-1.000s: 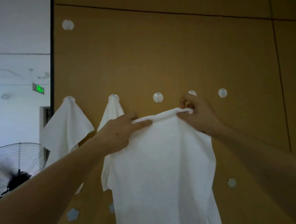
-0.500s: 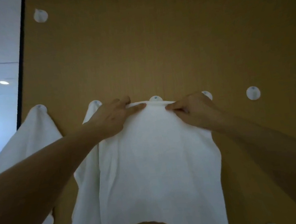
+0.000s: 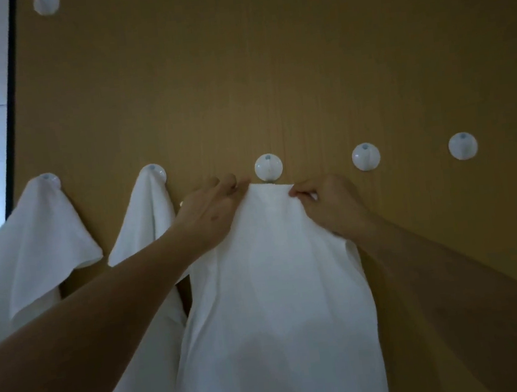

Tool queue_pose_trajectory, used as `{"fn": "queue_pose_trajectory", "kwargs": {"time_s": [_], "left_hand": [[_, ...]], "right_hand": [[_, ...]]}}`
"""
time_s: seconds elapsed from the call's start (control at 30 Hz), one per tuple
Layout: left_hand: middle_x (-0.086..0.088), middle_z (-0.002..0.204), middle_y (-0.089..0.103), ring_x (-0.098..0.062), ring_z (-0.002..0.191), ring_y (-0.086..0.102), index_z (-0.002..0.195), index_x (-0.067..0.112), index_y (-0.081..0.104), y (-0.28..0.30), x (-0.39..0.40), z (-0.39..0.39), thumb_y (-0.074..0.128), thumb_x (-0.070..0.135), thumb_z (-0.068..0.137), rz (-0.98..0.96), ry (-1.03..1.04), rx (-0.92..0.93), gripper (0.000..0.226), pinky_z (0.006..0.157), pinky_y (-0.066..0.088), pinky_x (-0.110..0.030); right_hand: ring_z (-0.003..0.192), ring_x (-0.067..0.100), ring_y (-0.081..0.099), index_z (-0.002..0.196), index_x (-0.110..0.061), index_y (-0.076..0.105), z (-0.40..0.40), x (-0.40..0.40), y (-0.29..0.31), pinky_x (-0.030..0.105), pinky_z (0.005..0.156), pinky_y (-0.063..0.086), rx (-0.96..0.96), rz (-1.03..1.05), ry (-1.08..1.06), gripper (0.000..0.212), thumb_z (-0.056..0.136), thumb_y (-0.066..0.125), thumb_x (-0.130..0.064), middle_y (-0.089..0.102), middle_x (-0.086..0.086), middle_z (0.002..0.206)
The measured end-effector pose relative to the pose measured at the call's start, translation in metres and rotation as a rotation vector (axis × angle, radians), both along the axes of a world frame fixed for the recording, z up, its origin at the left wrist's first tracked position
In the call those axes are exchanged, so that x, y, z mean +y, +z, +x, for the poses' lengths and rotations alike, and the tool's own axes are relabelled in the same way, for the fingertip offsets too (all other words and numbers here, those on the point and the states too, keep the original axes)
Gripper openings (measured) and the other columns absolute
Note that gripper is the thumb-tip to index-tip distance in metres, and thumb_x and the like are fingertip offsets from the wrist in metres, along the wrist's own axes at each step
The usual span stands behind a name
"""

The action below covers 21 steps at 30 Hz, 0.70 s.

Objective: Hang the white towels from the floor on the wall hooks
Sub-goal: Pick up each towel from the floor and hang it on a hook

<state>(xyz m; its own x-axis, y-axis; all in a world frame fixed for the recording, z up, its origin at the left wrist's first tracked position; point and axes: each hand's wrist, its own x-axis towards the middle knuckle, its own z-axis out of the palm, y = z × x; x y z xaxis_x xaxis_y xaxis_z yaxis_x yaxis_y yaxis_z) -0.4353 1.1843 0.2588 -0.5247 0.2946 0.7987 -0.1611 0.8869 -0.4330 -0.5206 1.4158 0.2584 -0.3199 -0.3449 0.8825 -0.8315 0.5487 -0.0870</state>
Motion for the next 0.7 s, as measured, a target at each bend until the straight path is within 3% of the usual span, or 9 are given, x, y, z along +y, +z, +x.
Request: {"fn": "queue_pose_trajectory", "kwargs": {"time_s": [0.13, 0.2, 0.27, 0.37, 0.5, 0.63, 0.7], "left_hand": [[-0.007, 0.116, 0.047, -0.025, 0.091, 0.047, 0.152, 0.018, 0.027, 0.027, -0.018, 0.015, 0.022, 0.022, 0.090, -0.198, 0.009, 0.057, 0.062, 0.078, 0.047, -0.043], [-0.008, 0.116, 0.047, -0.025, 0.090, 0.047, 0.154, 0.024, 0.017, 0.041, -0.022, 0.021, 0.031, 0.021, 0.092, -0.243, 0.010, 0.098, 0.064, 0.079, 0.048, -0.044], [-0.008, 0.115, 0.045, -0.025, 0.091, 0.046, 0.154, 0.034, 0.009, 0.052, -0.020, 0.023, 0.030, 0.022, 0.091, -0.289, 0.009, 0.106, 0.067, 0.078, 0.048, -0.043], [-0.006, 0.126, 0.041, -0.023, 0.099, 0.044, 0.153, 0.040, 0.009, 0.057, -0.016, 0.016, 0.033, 0.024, 0.096, -0.324, 0.067, 0.072, 0.063, 0.084, 0.043, -0.039], [-0.006, 0.126, 0.043, -0.023, 0.098, 0.045, 0.149, 0.033, 0.028, 0.047, -0.008, 0.004, 0.035, 0.022, 0.093, -0.165, 0.024, 0.054, 0.058, 0.084, 0.042, -0.038], [-0.003, 0.115, 0.048, -0.019, 0.092, 0.045, 0.145, 0.024, 0.038, 0.019, 0.007, -0.014, 0.045, 0.013, 0.090, 0.184, -0.214, 0.026, 0.057, 0.077, 0.040, -0.032], [-0.001, 0.120, 0.048, -0.017, 0.099, 0.046, 0.144, 0.022, 0.041, 0.008, 0.016, -0.021, 0.051, 0.013, 0.090, 0.412, -0.369, 0.008, 0.056, 0.080, 0.038, -0.029]], "right_hand": [[0.093, 0.027, 0.067, 0.125, -0.026, 0.067, 0.004, 0.017, 0.029, 0.035, 0.076, 0.048, 0.317, 0.109, -0.141, 0.033, 0.098, 0.050, -0.020, 0.074, 0.005, 0.104], [0.083, 0.029, 0.063, 0.130, -0.030, 0.063, 0.005, 0.018, 0.047, 0.032, 0.068, 0.039, 0.428, 0.152, -0.235, 0.035, 0.099, 0.048, -0.023, 0.069, 0.008, 0.090], [0.082, 0.027, 0.060, 0.133, -0.035, 0.058, 0.003, 0.012, 0.064, 0.030, 0.066, 0.030, 0.432, 0.185, -0.336, 0.036, 0.101, 0.044, -0.026, 0.064, 0.006, 0.088], [0.088, 0.025, 0.060, 0.132, -0.036, 0.059, 0.001, 0.004, 0.072, 0.032, 0.070, 0.035, 0.358, 0.224, -0.420, 0.037, 0.102, 0.040, -0.024, 0.065, 0.006, 0.094], [0.095, 0.025, 0.064, 0.128, -0.028, 0.063, 0.000, 0.002, 0.040, 0.037, 0.081, 0.048, 0.224, 0.112, -0.311, 0.037, 0.098, 0.044, -0.020, 0.071, 0.005, 0.107], [0.076, 0.019, 0.064, 0.107, -0.023, 0.073, 0.011, -0.020, 0.007, 0.042, 0.072, 0.051, 0.067, -0.073, -0.116, 0.031, 0.096, 0.045, -0.018, 0.073, -0.001, 0.086], [0.070, 0.020, 0.063, 0.095, -0.016, 0.074, 0.016, -0.033, 0.000, 0.042, 0.068, 0.052, -0.021, -0.143, -0.020, 0.028, 0.093, 0.046, -0.017, 0.071, 0.000, 0.076]]}}
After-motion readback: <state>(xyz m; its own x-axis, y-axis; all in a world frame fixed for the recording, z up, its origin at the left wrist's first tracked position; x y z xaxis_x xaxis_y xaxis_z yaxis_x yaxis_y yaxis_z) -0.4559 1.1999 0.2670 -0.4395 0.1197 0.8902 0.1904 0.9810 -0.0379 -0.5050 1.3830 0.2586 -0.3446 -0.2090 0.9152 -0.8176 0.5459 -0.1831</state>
